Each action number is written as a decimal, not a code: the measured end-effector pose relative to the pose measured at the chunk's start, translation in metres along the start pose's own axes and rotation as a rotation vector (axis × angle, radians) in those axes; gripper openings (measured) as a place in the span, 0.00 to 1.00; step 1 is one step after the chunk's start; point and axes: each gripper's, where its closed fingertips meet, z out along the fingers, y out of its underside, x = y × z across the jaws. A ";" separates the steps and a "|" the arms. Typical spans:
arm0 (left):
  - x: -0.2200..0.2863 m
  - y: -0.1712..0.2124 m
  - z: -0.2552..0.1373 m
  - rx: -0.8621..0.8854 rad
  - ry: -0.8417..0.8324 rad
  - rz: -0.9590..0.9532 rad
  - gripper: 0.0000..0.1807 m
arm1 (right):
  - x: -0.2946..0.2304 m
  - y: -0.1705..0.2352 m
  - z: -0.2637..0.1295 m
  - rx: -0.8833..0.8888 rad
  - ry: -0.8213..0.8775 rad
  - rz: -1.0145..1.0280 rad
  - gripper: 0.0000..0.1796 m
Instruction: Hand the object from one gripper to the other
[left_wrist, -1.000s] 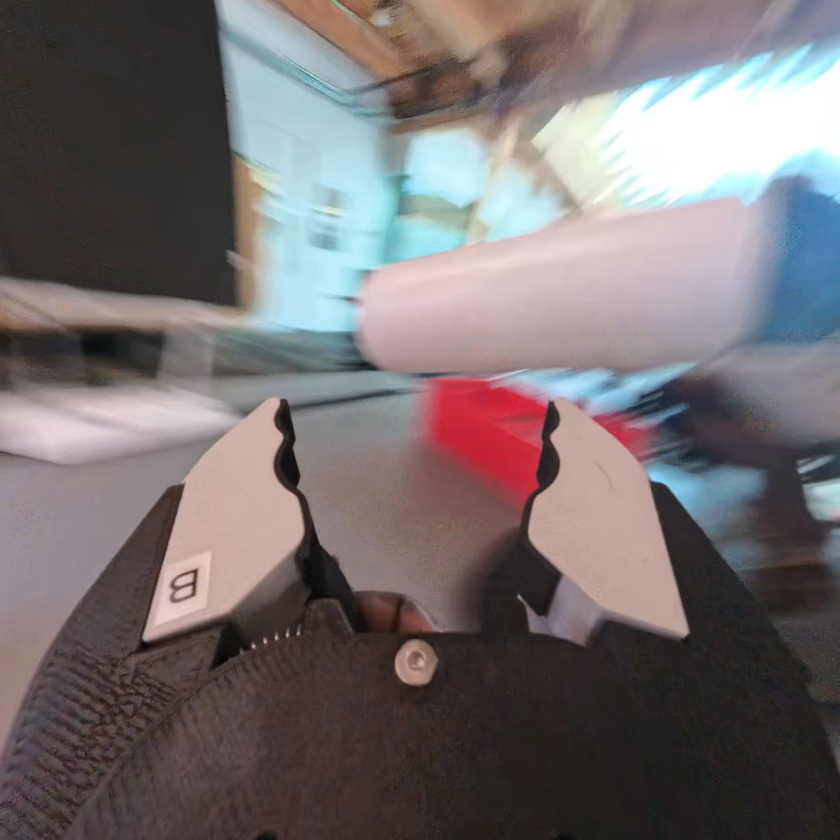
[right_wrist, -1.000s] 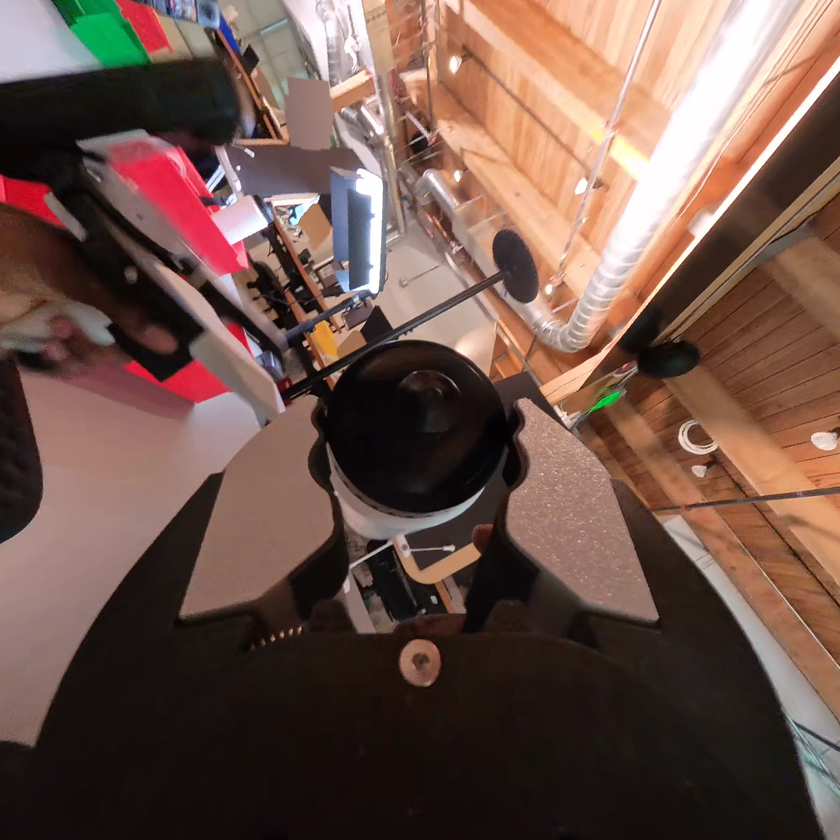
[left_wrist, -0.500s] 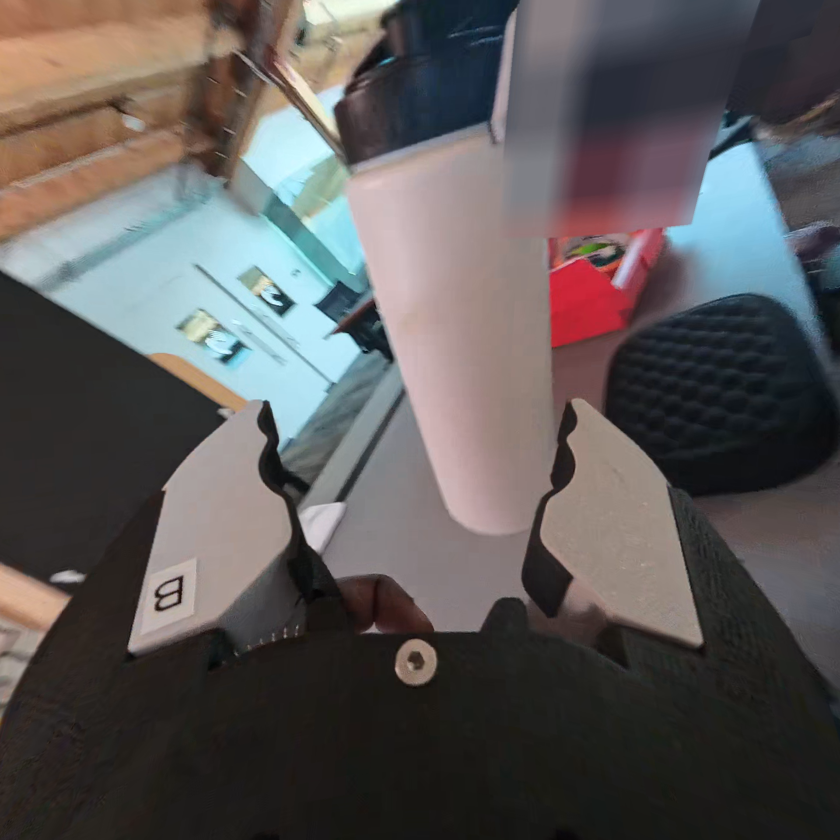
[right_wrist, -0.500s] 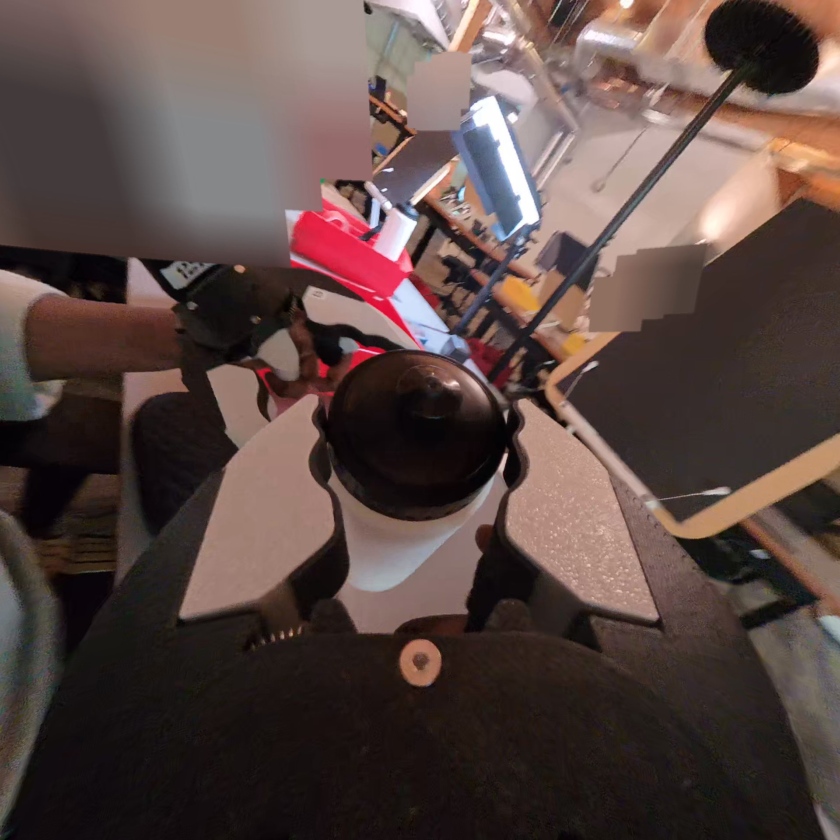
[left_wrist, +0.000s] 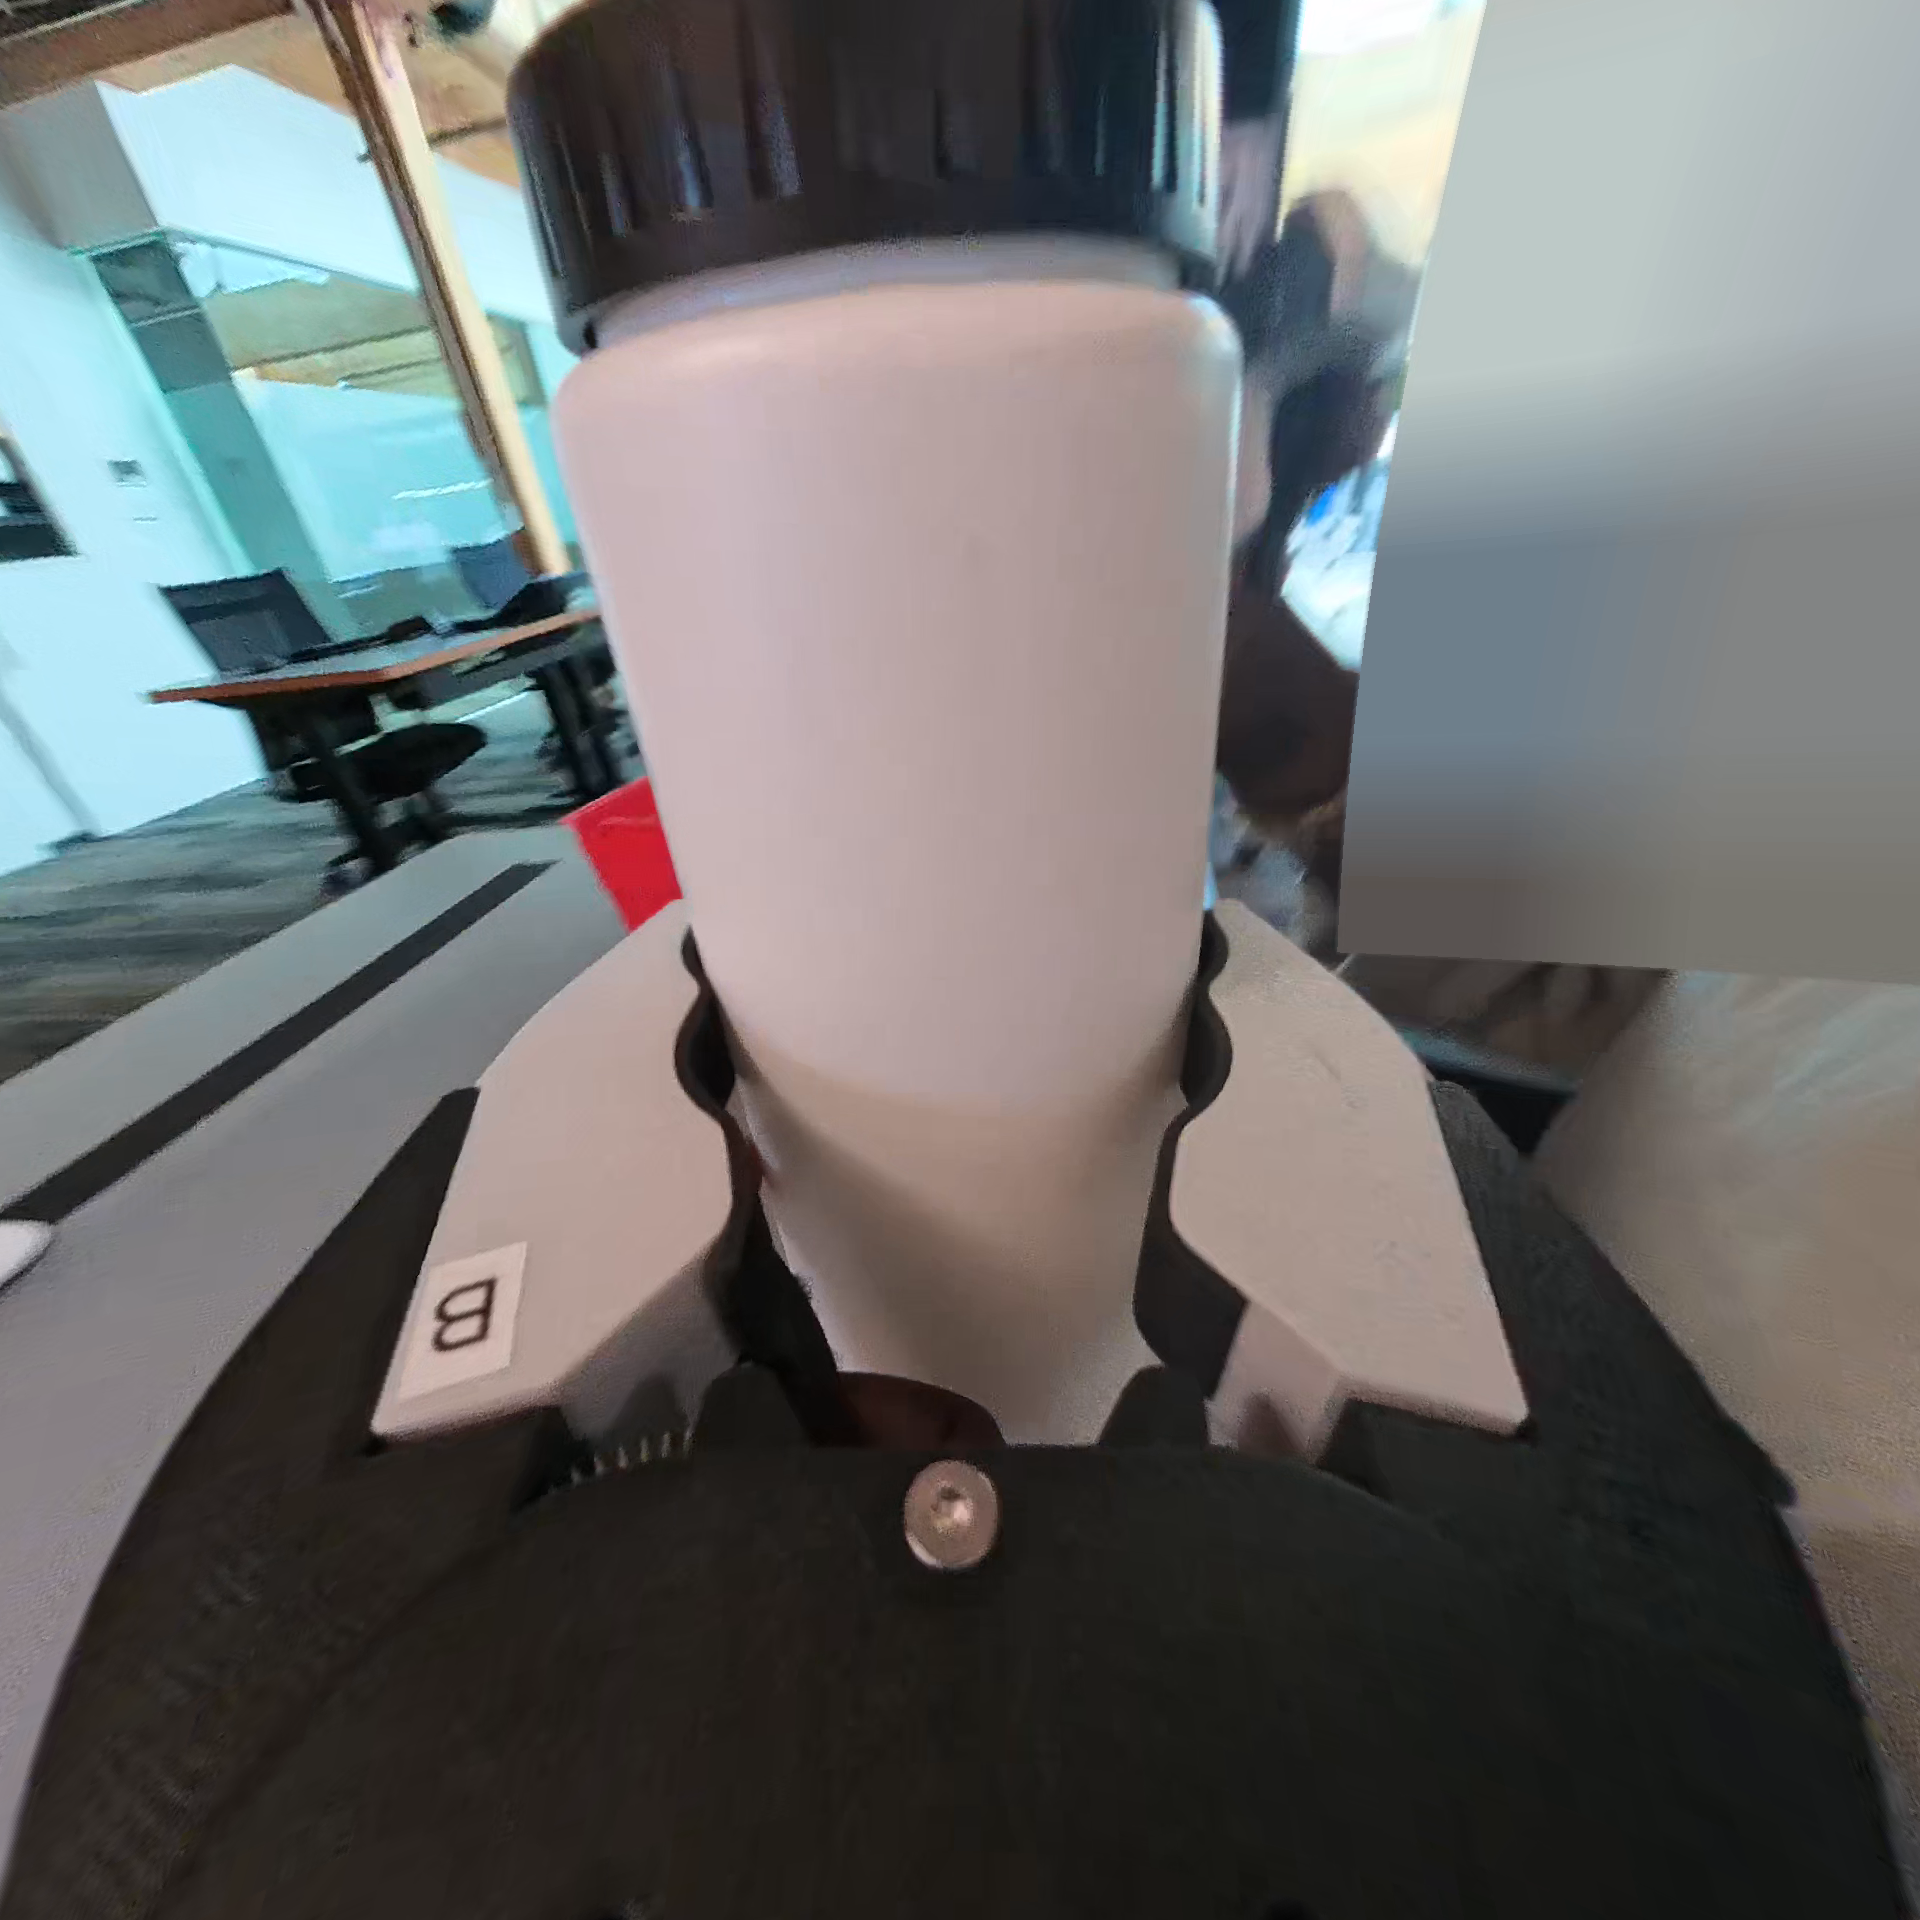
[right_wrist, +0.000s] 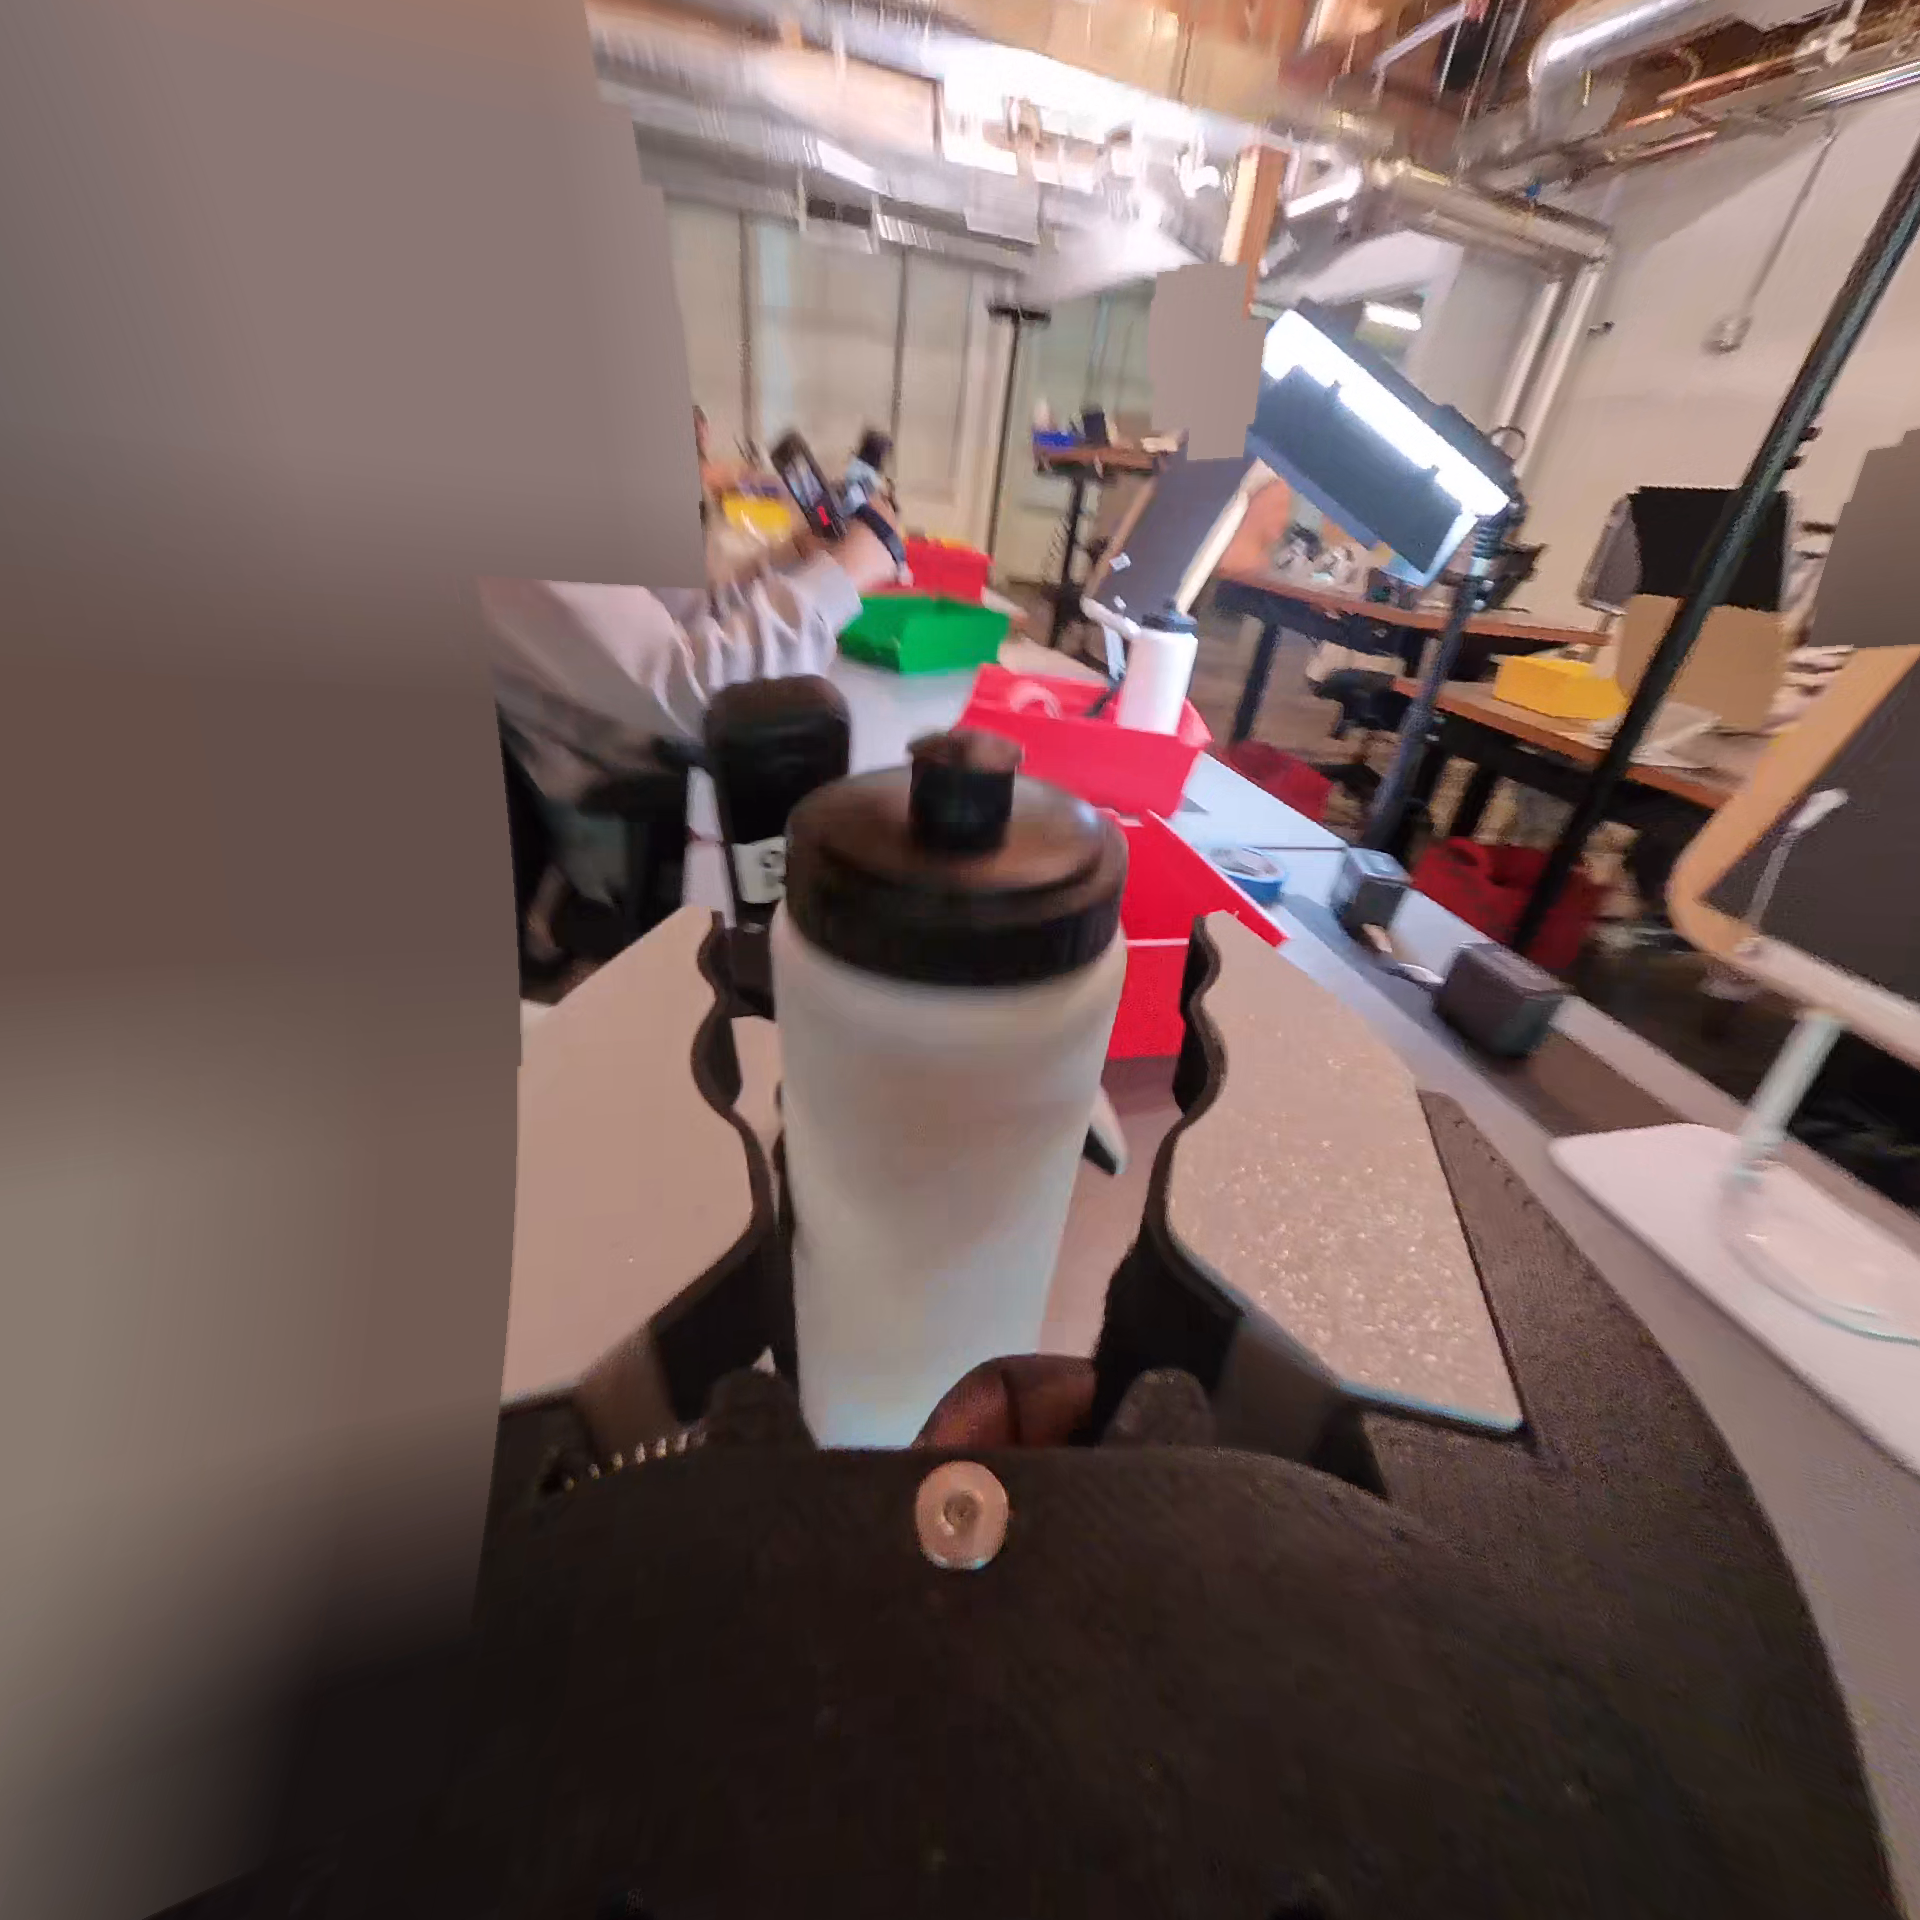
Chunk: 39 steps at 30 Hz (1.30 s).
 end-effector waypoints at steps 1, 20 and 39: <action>0.002 -0.008 -0.004 0.053 0.051 -0.056 0.48 | -0.001 0.003 -0.002 0.031 -0.024 0.053 0.47; -0.003 0.000 -0.006 -0.009 -0.006 -0.146 0.57 | 0.002 0.051 0.019 -0.038 0.113 0.097 0.46; -0.021 0.028 0.001 -0.210 -0.570 0.315 0.59 | 0.038 0.041 0.000 0.082 0.591 0.014 0.46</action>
